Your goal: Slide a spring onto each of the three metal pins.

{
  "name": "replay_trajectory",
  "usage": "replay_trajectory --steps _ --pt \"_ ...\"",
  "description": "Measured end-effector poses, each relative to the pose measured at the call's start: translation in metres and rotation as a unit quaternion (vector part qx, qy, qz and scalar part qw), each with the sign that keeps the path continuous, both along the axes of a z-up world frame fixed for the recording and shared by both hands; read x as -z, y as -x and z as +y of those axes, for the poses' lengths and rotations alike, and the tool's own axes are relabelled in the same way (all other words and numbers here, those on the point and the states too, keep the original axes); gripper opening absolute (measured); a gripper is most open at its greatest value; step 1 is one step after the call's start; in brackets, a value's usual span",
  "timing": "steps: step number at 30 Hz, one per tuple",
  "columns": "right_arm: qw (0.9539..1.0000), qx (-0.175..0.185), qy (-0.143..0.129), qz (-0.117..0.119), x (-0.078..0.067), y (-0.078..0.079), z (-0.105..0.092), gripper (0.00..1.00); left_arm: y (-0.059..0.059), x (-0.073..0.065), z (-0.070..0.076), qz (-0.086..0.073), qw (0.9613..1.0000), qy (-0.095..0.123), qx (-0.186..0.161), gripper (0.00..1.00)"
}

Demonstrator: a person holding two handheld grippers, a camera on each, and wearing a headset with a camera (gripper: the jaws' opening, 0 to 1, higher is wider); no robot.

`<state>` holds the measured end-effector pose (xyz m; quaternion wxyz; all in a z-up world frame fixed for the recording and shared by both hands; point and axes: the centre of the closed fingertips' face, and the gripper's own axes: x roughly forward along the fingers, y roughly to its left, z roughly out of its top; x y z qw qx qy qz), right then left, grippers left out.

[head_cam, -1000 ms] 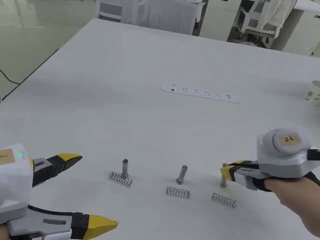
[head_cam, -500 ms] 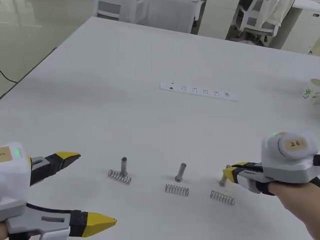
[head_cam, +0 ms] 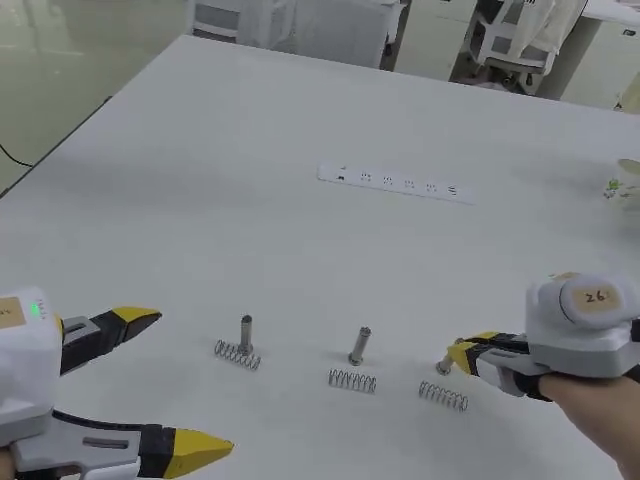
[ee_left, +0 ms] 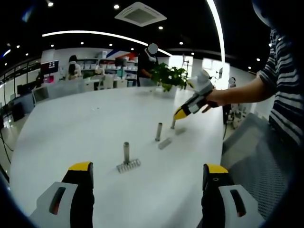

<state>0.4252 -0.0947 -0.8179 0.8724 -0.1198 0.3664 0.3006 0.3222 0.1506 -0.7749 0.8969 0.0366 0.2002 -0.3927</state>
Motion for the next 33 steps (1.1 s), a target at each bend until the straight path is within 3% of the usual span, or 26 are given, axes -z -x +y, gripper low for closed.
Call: replay_trajectory --steps 14,29,33 --pt "1.0000 -0.003 -0.005 -0.001 -0.002 0.000 0.002 0.10 -0.003 -0.001 0.002 0.000 1.0000 -0.002 0.000 0.93" --pt "0.9993 -0.023 -0.014 -0.028 -0.029 0.002 -0.004 0.11 -0.008 -0.005 0.000 -0.004 1.0000 -0.001 0.003 0.93" --pt "0.9983 -0.048 -0.011 -0.031 -0.034 0.008 -0.001 0.11 -0.008 -0.004 0.001 -0.003 1.0000 -0.001 0.004 0.93"
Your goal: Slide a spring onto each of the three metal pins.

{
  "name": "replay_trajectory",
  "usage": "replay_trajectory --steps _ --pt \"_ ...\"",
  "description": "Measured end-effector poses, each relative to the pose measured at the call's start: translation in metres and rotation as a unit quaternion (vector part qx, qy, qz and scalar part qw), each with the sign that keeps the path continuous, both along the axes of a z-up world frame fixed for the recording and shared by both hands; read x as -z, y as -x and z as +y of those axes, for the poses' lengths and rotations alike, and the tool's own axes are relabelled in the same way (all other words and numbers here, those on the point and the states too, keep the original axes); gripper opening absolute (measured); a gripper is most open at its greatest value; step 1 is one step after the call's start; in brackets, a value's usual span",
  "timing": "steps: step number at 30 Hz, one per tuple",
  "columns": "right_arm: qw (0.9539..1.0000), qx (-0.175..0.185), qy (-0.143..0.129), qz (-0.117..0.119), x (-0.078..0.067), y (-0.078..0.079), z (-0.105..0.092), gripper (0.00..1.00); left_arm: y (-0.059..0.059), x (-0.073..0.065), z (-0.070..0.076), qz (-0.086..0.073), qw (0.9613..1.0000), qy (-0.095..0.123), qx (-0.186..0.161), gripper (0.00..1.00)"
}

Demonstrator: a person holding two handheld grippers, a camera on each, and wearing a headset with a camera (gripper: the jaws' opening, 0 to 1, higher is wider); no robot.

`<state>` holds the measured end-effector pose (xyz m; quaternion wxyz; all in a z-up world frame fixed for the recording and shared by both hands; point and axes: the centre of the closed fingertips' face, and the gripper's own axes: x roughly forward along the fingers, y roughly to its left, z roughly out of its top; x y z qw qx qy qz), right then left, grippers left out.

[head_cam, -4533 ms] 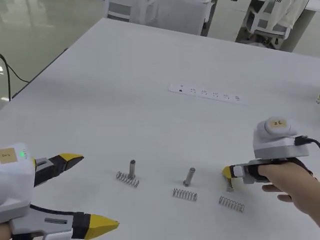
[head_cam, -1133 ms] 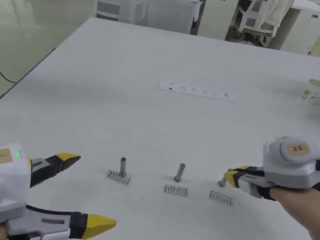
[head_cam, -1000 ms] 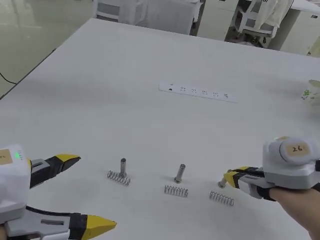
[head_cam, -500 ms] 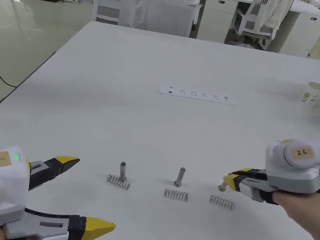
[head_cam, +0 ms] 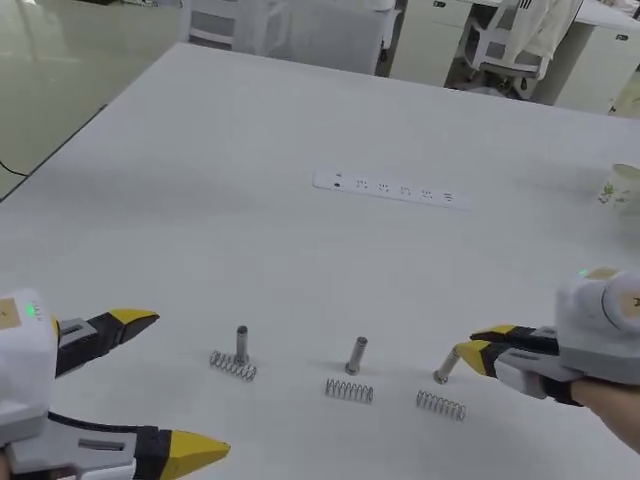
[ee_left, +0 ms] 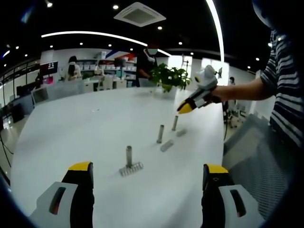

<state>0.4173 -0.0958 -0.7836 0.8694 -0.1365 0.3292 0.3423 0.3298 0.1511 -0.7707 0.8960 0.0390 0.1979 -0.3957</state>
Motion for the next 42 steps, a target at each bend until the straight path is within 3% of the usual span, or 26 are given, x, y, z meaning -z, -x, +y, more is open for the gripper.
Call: replay_trajectory --steps 7,12,16,22,34,42 --pt "0.9978 -0.059 0.031 -0.008 -0.002 0.012 0.004 0.11 0.000 0.001 0.001 0.001 1.0000 0.000 0.000 0.92" --pt "0.9926 -0.108 0.055 -0.004 0.001 0.021 0.008 0.10 0.000 0.001 0.002 0.001 1.0000 0.000 0.000 0.92" --pt "0.9857 -0.150 0.077 0.008 0.007 0.029 0.011 0.10 0.000 0.001 0.003 0.001 1.0000 0.000 -0.002 0.92" --pt "0.9710 -0.204 0.123 0.022 0.024 0.041 0.014 0.10 0.000 0.002 0.004 0.002 1.0000 -0.001 -0.003 0.92" --pt "0.9522 -0.252 0.169 0.036 0.043 0.044 0.011 0.09 0.002 0.003 0.007 0.003 1.0000 -0.001 -0.006 0.92" --pt "0.9450 -0.263 0.188 0.050 0.057 0.042 0.005 0.09 0.002 0.003 0.007 0.003 1.0000 -0.001 -0.006 0.92"
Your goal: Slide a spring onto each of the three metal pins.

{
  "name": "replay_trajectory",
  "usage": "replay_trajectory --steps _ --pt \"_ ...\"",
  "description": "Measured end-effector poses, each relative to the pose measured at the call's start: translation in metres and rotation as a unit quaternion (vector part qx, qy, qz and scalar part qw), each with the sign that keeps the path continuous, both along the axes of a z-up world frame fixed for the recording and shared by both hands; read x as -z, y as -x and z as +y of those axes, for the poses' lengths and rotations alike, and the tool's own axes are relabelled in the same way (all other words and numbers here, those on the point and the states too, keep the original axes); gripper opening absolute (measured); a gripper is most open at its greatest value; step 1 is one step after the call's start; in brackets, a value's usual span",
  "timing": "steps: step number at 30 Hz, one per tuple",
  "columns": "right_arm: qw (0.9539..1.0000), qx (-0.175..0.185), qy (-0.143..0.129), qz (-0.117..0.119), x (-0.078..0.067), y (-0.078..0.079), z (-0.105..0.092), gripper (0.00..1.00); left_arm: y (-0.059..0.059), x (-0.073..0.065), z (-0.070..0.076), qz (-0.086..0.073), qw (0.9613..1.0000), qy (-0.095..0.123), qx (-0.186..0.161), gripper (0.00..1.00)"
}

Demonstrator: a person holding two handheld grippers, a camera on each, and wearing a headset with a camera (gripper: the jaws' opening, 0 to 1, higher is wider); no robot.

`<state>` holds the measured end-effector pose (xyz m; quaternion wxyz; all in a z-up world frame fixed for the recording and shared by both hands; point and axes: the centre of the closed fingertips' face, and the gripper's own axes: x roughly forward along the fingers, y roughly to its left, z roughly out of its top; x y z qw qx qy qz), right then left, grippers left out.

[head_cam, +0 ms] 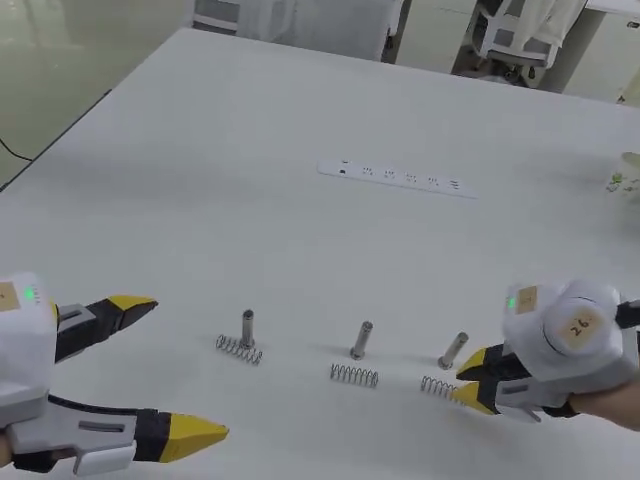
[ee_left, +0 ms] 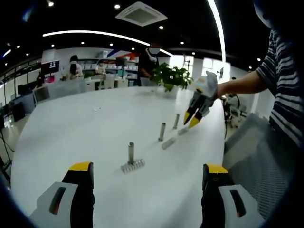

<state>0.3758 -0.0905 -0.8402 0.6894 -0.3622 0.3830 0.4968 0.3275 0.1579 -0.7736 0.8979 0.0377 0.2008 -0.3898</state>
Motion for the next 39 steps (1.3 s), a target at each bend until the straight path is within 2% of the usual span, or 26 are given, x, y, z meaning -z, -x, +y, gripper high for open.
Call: replay_trajectory --steps 8,24,39 --pt "0.9998 -0.006 0.015 0.008 0.010 -0.001 -0.002 0.08 0.000 0.000 0.001 0.000 1.0000 -0.001 -0.001 0.92" --pt "0.9994 -0.009 0.025 0.022 0.024 0.000 -0.005 0.08 0.002 0.001 0.002 0.003 1.0000 -0.001 -0.001 0.91" --pt "0.9996 -0.008 0.008 0.027 0.022 0.002 -0.004 0.08 0.002 0.002 -0.001 0.005 1.0000 -0.001 0.004 0.91"
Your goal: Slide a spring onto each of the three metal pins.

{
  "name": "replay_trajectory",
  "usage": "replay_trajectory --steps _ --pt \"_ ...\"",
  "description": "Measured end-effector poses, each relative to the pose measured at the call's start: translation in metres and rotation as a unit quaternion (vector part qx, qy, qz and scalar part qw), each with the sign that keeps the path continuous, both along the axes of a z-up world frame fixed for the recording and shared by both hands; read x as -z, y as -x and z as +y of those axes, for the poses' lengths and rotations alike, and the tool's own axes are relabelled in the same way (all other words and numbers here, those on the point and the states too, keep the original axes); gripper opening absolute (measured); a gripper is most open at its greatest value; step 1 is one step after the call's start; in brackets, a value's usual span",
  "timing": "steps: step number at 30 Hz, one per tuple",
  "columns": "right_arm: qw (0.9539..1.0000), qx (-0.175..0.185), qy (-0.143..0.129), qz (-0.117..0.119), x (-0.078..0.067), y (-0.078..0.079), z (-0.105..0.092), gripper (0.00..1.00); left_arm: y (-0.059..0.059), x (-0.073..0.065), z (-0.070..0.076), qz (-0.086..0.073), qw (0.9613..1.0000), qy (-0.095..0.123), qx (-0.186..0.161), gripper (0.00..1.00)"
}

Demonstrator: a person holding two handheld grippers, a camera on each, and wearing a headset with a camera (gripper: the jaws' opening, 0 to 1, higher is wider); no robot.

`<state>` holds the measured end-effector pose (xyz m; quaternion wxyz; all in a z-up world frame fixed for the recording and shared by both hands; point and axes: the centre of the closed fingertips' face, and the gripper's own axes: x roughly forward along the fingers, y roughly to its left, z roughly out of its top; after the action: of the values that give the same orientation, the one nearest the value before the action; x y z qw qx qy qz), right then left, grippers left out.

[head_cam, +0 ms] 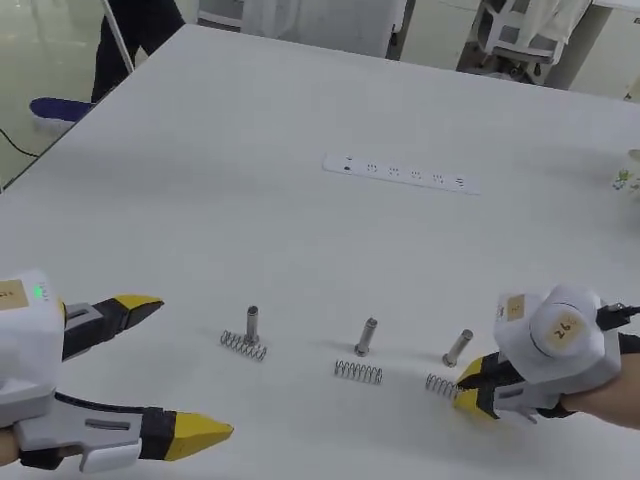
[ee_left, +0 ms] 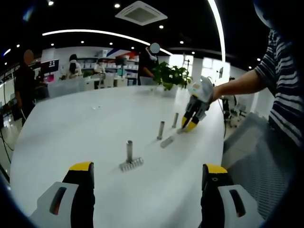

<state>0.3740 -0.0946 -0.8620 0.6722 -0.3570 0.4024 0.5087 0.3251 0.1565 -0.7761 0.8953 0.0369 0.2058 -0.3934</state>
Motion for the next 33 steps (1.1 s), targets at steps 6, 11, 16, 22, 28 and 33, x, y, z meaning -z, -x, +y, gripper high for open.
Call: replay_trajectory --steps 6,11,16,22,28,33 --pt "1.0000 -0.002 -0.004 -0.006 -0.008 0.002 0.003 0.08 0.001 0.001 -0.001 0.001 1.0000 -0.001 0.004 0.91" --pt "0.9998 -0.010 -0.010 -0.011 -0.017 0.005 0.008 0.08 0.002 0.000 -0.002 0.001 1.0000 0.001 0.007 0.91" --pt "0.9993 -0.031 -0.006 -0.017 -0.025 0.011 0.012 0.08 0.003 0.000 -0.005 0.001 0.9999 0.000 0.015 0.90" --pt "0.9985 -0.049 -0.006 -0.023 -0.036 0.015 0.015 0.08 0.007 -0.001 -0.013 0.007 0.9994 0.007 0.034 0.88" --pt "0.9977 -0.063 -0.007 -0.027 -0.041 0.018 0.019 0.08 0.010 -0.001 -0.024 0.014 0.9983 0.014 0.055 0.85" --pt "0.9967 -0.076 -0.006 -0.029 -0.045 0.023 0.025 0.08 0.011 -0.003 -0.035 0.020 0.9964 0.020 0.080 0.80"
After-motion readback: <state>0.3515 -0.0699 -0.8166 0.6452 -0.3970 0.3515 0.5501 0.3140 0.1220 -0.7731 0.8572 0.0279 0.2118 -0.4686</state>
